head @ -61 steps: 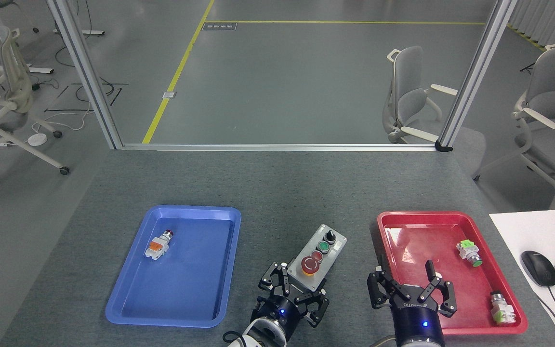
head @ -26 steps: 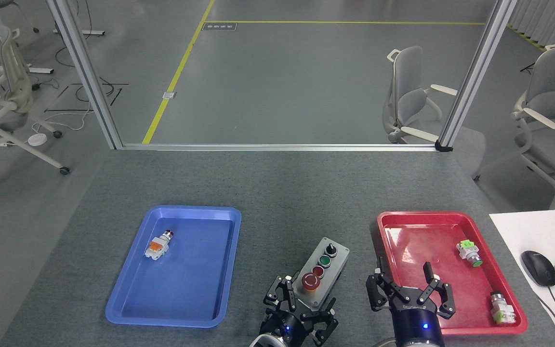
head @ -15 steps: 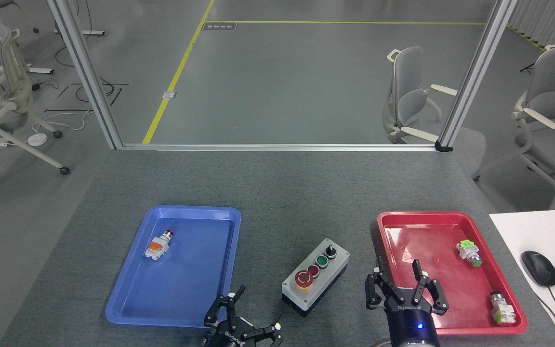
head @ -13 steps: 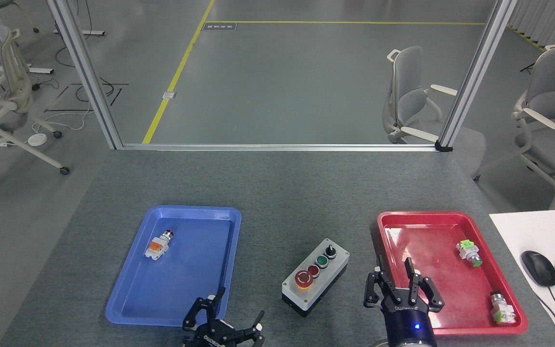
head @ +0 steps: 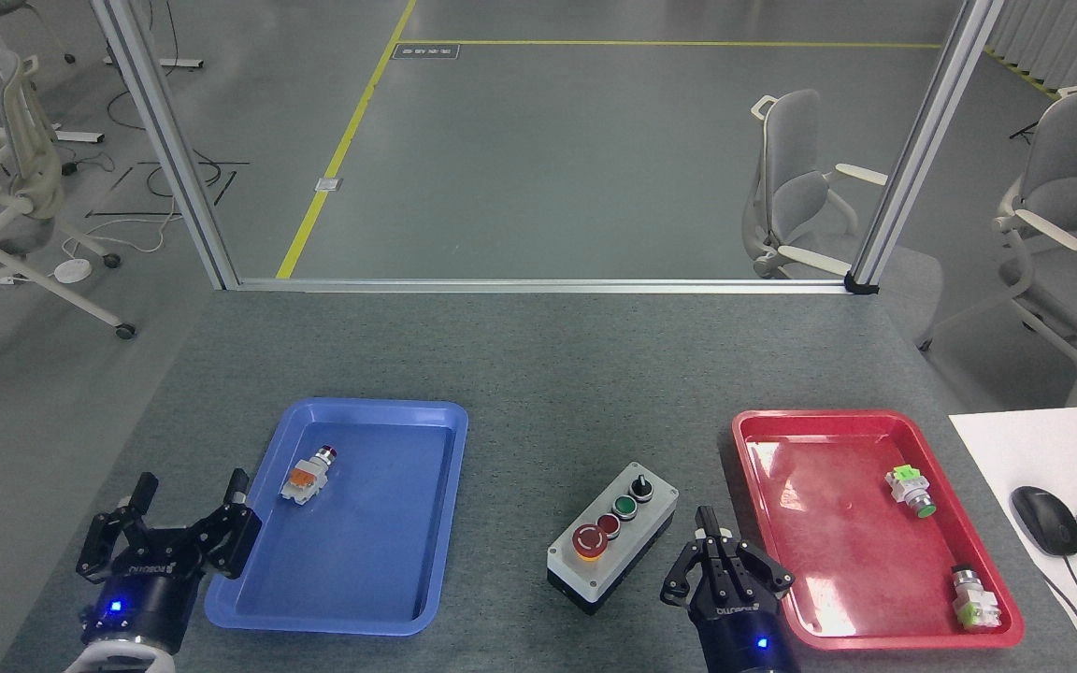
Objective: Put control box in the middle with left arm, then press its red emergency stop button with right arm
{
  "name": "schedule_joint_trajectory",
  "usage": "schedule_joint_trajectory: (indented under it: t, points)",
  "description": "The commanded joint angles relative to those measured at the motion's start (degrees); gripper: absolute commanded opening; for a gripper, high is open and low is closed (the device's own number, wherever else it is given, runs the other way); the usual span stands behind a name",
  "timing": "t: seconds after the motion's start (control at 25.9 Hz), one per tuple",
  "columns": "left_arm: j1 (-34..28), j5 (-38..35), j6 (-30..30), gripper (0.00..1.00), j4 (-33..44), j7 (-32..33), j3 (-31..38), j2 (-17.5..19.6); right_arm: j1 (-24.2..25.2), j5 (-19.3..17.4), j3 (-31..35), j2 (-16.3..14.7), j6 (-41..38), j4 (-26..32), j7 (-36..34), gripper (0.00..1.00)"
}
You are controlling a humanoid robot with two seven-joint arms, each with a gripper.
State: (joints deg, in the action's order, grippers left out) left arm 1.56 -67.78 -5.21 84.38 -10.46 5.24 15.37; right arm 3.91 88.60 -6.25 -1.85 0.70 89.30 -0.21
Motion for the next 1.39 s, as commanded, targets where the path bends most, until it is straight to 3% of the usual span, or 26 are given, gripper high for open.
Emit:
schedule_joint_trajectory:
  t: [0.0, 0.19, 0.43, 0.62, 0.81, 1.2, 1.35]
  points:
    - [5.03, 2.21, -0.15, 0.99, -5.71, 0.09, 3.64, 0.01, -0.04, 0.08, -2.45, 1.23, 0.7, -0.8, 0.92, 0.0]
    - [5.47, 2.3, 0.02, 0.99, -6.06, 0.53, 5.75, -0.16, -0.66, 1.84, -4.74, 3.08, 1.58, -3.61, 0.92, 0.0]
    - [7.23, 2.03, 8.11, 0.99, -7.47, 0.26, 5.31, -3.06, -3.03, 3.42, -6.76, 4.4, 2.55, -7.48, 0.92, 0.0]
    - [6.97, 1.95, 3.8, 0.99, -7.29, 0.53, 5.22, -3.77, -5.14, 3.51, -7.38, 4.93, 2.55, -11.34, 0.92, 0.0]
    - [6.62, 1.68, 3.36, 0.99, -7.12, 0.62, 5.22, -3.85, -6.02, 3.42, -8.34, 5.28, 2.46, -14.77, 0.92, 0.0]
    - [6.53, 1.51, 3.1, 0.99, -7.47, 0.79, 5.13, -3.85, -6.02, 3.42, -8.34, 5.37, 2.64, -16.27, 0.65, 0.0]
    - [6.53, 1.42, 3.1, 0.99, -7.29, 0.79, 5.13, -3.94, -6.11, 3.51, -7.9, 5.01, 2.81, -11.96, 0.3, 0.0]
